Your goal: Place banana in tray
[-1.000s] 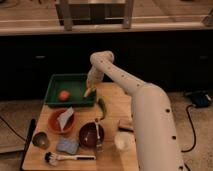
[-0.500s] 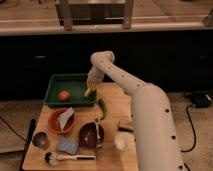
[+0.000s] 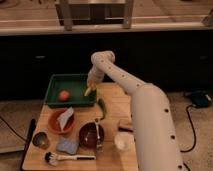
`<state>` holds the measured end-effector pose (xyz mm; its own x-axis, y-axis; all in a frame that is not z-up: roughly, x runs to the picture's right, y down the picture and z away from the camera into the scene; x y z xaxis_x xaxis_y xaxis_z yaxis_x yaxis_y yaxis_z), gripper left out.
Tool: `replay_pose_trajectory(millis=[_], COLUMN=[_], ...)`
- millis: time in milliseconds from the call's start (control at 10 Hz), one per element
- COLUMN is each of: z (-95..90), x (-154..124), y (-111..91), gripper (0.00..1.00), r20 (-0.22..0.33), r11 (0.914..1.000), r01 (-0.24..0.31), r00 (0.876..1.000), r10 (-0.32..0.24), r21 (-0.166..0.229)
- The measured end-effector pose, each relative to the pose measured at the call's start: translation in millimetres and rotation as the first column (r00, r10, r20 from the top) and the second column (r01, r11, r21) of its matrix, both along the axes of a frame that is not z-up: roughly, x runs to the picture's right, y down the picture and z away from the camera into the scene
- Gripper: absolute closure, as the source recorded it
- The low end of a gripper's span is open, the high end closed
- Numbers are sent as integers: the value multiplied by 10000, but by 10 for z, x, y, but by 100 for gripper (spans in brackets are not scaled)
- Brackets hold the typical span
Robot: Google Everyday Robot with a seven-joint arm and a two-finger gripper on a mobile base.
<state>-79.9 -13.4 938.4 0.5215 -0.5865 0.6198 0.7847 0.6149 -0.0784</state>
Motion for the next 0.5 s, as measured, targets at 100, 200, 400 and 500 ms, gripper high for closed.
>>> replay_pose_trajectory(millis=[100,200,400,500], z=[-16,-37,-100,-123], x=[-7,-12,-75,-102], y=[-6,-17,-46,-54], gripper=[71,63,40,33], r20=[-9,-13,65,109], r11=[10000,9999,9994,9990], r01=[53,108,330,411], r00=[10000,9999,9994,9991], r10=[-53,-108,-331,-413], r21=[18,39,142,175])
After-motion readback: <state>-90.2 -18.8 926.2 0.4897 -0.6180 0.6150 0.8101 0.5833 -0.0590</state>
